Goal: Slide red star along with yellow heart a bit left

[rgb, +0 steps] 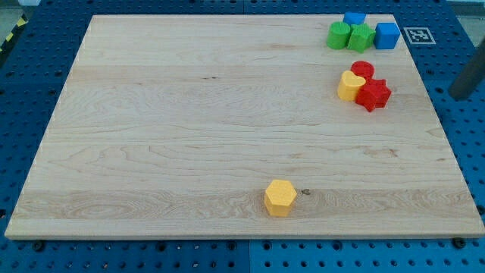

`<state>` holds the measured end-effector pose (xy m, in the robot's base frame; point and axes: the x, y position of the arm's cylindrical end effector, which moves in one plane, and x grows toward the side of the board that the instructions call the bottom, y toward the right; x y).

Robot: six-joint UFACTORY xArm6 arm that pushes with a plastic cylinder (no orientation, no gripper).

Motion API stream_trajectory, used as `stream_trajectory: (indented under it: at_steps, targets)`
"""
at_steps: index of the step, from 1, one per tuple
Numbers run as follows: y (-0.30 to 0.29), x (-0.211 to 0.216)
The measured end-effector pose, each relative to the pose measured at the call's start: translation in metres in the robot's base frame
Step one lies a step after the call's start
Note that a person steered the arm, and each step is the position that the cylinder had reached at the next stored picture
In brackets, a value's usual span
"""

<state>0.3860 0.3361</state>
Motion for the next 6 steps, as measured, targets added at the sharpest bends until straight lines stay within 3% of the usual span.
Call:
stream_trajectory:
  at_steps: [1,4,6]
  targets:
    - [-0.026,-0.009]
    - [-0.182,0.025]
    - [-0.206,-0.001]
